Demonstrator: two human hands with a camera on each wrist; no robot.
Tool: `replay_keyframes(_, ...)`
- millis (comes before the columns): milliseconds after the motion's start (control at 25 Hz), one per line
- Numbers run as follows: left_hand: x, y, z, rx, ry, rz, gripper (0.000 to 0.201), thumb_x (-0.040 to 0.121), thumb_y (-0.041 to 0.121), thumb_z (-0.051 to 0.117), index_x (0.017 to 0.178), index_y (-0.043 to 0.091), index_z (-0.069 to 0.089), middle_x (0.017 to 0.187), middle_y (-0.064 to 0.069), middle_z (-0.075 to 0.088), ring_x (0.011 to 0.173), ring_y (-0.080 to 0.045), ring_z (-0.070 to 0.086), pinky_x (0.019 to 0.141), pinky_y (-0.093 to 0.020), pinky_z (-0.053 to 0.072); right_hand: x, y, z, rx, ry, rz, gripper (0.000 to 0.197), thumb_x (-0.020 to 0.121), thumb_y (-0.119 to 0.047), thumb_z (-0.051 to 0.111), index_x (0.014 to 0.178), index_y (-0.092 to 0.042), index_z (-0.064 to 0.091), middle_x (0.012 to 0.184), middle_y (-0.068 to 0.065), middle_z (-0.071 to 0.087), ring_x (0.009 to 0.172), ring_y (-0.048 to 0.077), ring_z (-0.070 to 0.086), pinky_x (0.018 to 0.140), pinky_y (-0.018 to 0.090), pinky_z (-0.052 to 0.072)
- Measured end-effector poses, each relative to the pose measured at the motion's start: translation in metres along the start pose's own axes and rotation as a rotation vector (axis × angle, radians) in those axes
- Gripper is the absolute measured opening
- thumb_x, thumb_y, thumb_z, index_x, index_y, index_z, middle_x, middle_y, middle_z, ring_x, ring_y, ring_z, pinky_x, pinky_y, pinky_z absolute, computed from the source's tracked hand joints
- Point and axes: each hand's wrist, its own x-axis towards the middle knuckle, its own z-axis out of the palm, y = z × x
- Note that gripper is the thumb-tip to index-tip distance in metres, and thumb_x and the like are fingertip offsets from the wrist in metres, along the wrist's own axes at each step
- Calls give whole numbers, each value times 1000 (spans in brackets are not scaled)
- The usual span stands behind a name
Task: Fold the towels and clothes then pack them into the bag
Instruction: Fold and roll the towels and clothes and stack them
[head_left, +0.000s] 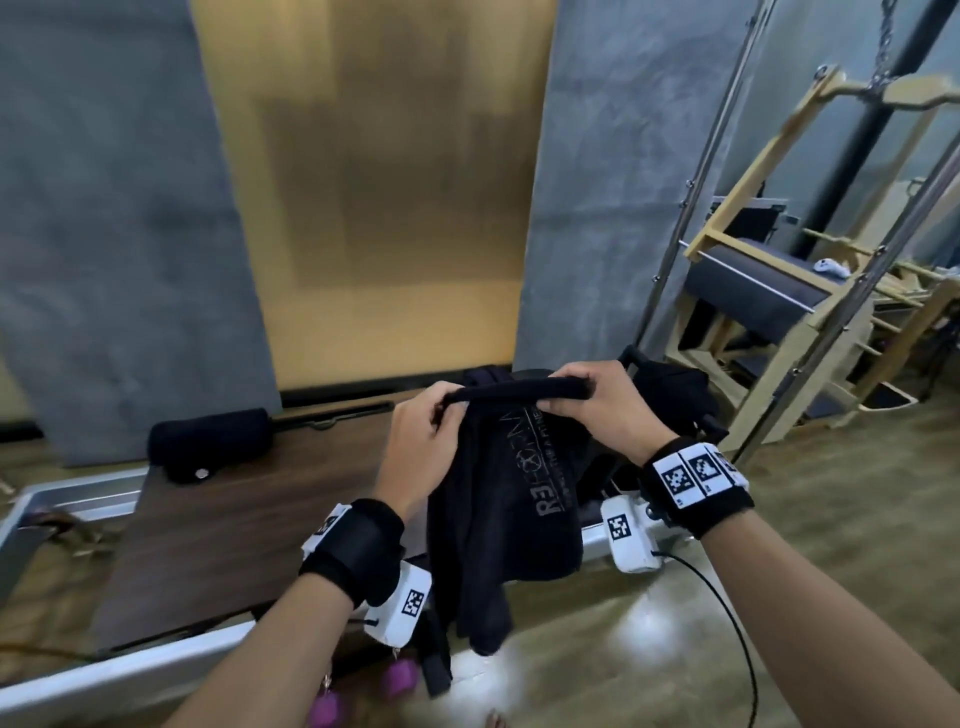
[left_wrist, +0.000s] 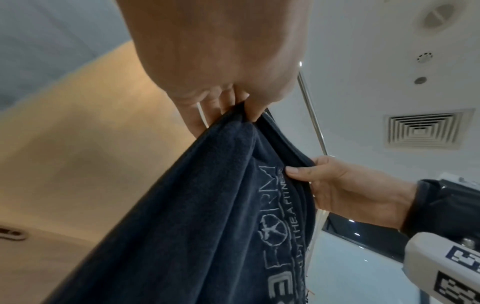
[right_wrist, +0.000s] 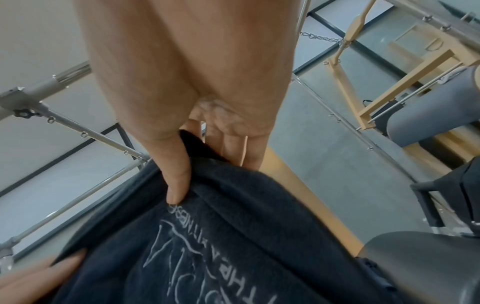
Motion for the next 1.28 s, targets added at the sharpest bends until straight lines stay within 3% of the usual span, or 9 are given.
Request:
replay_keyframes(80, -10, 3, -17, 31, -30, -28, 12, 102, 33, 59, 108, 32, 69, 99, 12, 76, 97, -10, 71, 87, -44, 58, 2, -16, 11, 34, -40, -51, 13, 79, -14, 90, 85, -21, 80, 81, 4, 77, 79, 20, 71, 82, 45, 55)
replay_keyframes(240, -17, 22, -23, 99, -67, 92, 29, 97, 48, 68, 124, 38, 66, 116, 20, 72, 109, -4, 66, 92, -30, 55, 7, -53, 53, -9, -174, -209, 20, 76, -1, 84, 79, -17, 75, 78, 2, 74, 78, 14, 66, 83, 45, 54)
replay_keyframes(360, -14, 28, -32, 92, 62, 115, 25, 96, 40, 66, 120, 35, 73, 108, 17, 74, 100, -6, 68, 84, -37, 60, 12, -63, 71, 13, -177, -226, 22, 77, -4, 87, 80, -13, 67, 82, 7, 75, 83, 31, 70, 84, 47, 55)
replay_keyframes(600, -11, 20, -71, 64, 245, 20, 22, 102, 36, 61, 104, 24, 79, 95, 10, 79, 90, -15, 75, 79, -48, 61, 1, -12, 76, -95, -315, -124, 31, 76, -22, 92, 68, -31, 64, 72, -16, 71, 70, -1, 67, 70, 27, 53)
replay_keyframes(680, -17, 13, -87, -4, 294, -56, 19, 103, 32, 64, 107, 24, 81, 97, 11, 80, 95, -14, 76, 86, -50, 62, -6, 13, 72, -194, -327, -89, 33, 77, -19, 92, 65, -30, 63, 66, -17, 67, 64, -1, 62, 68, 28, 50)
replay_keyframes(760, -26, 4, -103, 1, 329, -88, 17, 105, 24, 65, 107, 20, 81, 99, 8, 81, 98, -15, 76, 90, -49, 62, -10, 29, 64, -250, -333, -60, 22, 77, -18, 91, 77, -28, 71, 80, -12, 74, 79, 7, 70, 79, 35, 56)
replay_keyframes(920, -45, -11, -134, 1, 418, -150, 16, 105, 23, 67, 96, 21, 80, 90, 7, 80, 88, -11, 74, 86, -39, 60, -11, 39, 48, -143, -275, -26, 25, 75, -17, 92, 73, -33, 74, 79, -8, 76, 76, 5, 70, 74, 31, 54)
replay_keyframes(1040, -56, -22, -155, 3, 505, -200, 12, 100, 21, 74, 90, 17, 79, 81, 9, 78, 80, -7, 71, 81, -32, 56, -6, 36, 41, 104, -178, 13, 16, 76, -8, 90, 77, -19, 78, 78, 5, 78, 74, 15, 72, 68, 27, 57)
replay_keyframes(1280, -68, -48, -187, 40, 556, -240, 13, 94, 19, 81, 99, 8, 77, 85, -9, 80, 82, -17, 74, 84, -38, 58, 13, 28, 53, 330, -3, 72, 19, 75, 0, 88, 82, -7, 72, 82, 8, 76, 75, 13, 72, 67, 18, 57)
